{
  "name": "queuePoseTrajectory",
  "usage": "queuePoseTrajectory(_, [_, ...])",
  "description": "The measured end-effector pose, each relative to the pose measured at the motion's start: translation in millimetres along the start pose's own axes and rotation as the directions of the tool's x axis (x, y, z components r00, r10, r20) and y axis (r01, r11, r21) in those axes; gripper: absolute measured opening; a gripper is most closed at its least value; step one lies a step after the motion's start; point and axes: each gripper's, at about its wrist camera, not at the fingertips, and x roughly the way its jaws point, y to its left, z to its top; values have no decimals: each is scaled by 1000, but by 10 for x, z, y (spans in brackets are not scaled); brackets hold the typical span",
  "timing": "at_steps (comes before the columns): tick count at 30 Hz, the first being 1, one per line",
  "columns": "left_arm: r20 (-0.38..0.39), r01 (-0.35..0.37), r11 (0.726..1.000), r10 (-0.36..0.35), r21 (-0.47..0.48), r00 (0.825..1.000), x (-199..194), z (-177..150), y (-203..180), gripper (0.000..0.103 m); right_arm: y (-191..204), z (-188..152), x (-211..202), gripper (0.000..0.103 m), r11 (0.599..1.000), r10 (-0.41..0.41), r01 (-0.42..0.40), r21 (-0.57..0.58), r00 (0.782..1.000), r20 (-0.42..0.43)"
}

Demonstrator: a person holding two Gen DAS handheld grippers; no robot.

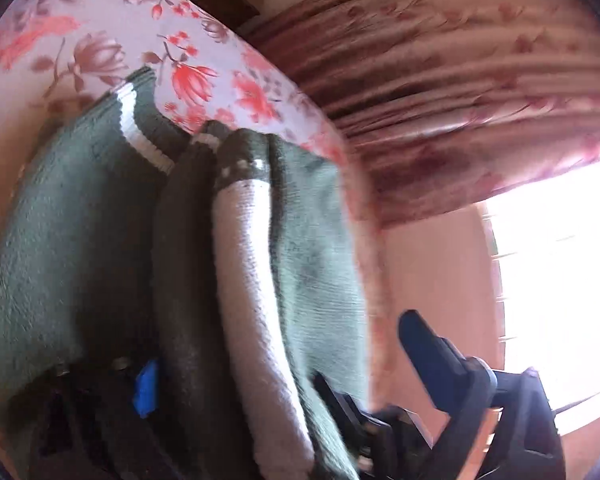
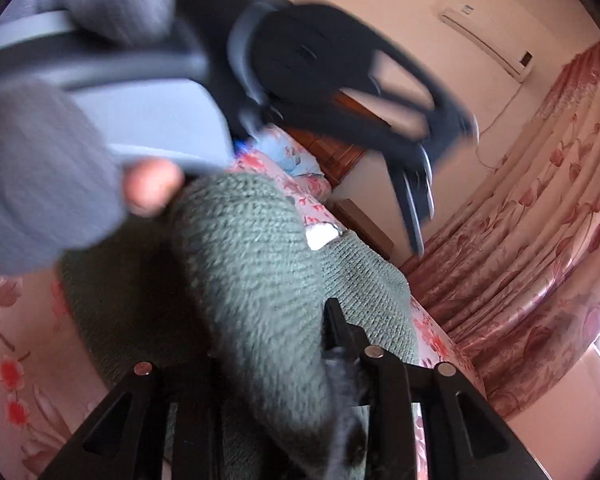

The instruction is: Fold small clothes

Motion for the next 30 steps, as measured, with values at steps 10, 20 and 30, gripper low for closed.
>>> queuePoseTrajectory(10, [43,-115,985,110,126,993,-43,-154,-69,0,-448,-818,-610,47,967,64,-47,252,996,-61])
queuePoseTrajectory(20, [166,-135,961,97,241,981,-632,-129,-412,0,-547,-706,-336,47,899,217,-152,410,969,-116])
queuePoseTrajectory(30, [180,-124,990,112,61,977,-823,-135,662,0,-387,-660,-330,47,919,229,-179,351,967,-108])
